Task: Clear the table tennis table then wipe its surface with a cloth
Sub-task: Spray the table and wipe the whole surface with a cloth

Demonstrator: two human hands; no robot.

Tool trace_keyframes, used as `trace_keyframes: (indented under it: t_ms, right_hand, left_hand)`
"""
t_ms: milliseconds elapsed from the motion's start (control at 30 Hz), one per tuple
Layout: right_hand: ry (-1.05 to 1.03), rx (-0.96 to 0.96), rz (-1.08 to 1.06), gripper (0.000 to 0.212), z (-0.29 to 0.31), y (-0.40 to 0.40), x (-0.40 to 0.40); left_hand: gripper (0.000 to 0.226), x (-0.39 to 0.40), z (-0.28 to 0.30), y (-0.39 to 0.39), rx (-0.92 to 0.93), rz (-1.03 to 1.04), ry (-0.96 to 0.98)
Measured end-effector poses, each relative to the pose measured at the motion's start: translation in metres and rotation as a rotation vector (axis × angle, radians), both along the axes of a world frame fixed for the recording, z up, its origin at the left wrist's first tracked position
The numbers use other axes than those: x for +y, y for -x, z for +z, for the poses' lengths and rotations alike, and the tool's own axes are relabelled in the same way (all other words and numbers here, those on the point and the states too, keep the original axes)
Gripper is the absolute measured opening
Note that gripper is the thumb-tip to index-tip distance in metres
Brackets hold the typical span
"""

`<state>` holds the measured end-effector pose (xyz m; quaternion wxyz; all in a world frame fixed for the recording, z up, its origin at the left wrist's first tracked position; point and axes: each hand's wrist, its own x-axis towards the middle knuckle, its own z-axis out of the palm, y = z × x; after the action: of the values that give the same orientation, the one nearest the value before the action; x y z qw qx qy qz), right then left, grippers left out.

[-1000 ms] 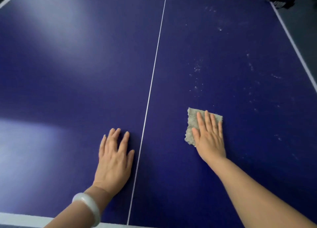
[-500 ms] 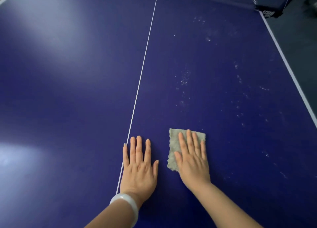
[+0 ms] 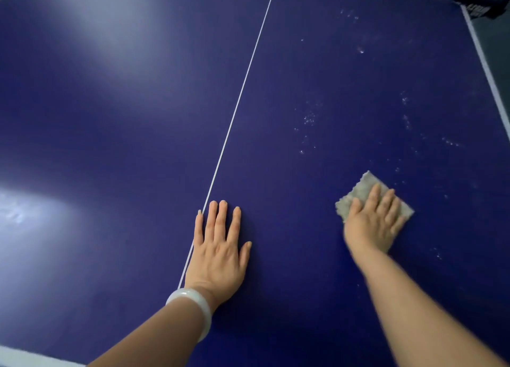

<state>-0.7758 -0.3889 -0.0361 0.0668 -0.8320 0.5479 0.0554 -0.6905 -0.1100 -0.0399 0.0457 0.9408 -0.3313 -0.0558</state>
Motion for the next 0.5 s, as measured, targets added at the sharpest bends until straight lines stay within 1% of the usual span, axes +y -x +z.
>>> trace_keyframes:
  t_ms: [33, 67, 100, 167, 200, 233, 267, 300, 333, 400, 433, 467, 500]
  right_hand:
    - [0.013, -0.031, 0.029, 0.061, -0.001, -0.001, 0.024]
    - [0.031, -0.066, 0.117, 0.06, -0.002, -0.003, 0.052]
    - [0.05, -0.085, 0.254, 0.061, -0.002, -0.002, 0.08]
    - [0.059, -0.048, 0.612, 0.063, -0.002, 0.01, 0.121]
    - [0.049, -0.016, 0.749, 0.063, -0.002, 0.022, 0.123]
    - [0.029, -0.005, 0.833, 0.062, 0.0, 0.033, 0.11]
    - [0.031, -0.002, 0.831, 0.062, 0.001, 0.045, 0.091]
    - [0.048, 0.008, 0.751, 0.062, 0.001, 0.056, 0.07]
    - [0.059, 0.02, 0.6, 0.062, 0.001, 0.065, 0.05]
    - [0.019, 0.054, 0.197, 0.06, 0.001, 0.069, 0.023]
    - [0.0, 0.061, 0.05, 0.06, 0.004, 0.064, 0.025]
    - [-0.009, 0.053, -0.031, 0.061, 0.005, 0.055, 0.037]
    - [-0.021, 0.038, -0.034, 0.061, 0.006, 0.045, 0.055]
  left_hand:
    - [0.066, 0.0, 0.0, 0.0, -0.001, -0.001, 0.0]
    - [0.066, 0.0, 0.0, 0.0, -0.001, -0.004, 0.0]
    - [0.066, 0.0, 0.0, 0.0, 0.0, -0.004, 0.001]
    - [0.066, 0.001, 0.0, 0.001, -0.001, -0.001, 0.008]
    - [0.066, 0.001, 0.0, 0.0, -0.002, 0.001, 0.013]
    - [0.066, 0.0, 0.0, 0.001, -0.002, 0.004, 0.015]
    - [0.067, 0.0, 0.0, 0.001, -0.003, 0.007, 0.015]
    - [0.067, -0.001, 0.0, 0.001, -0.006, 0.009, 0.014]
    - [0.067, -0.001, 0.001, 0.001, -0.008, 0.009, 0.01]
    - [0.067, -0.001, 0.001, 0.001, -0.008, 0.004, 0.003]
    - [0.067, -0.001, 0.0, 0.001, -0.012, 0.002, -0.002]
    - [0.067, -0.001, 0.0, 0.002, -0.017, 0.0, -0.007]
    - [0.067, -0.001, 0.0, 0.002, -0.024, -0.002, -0.009]
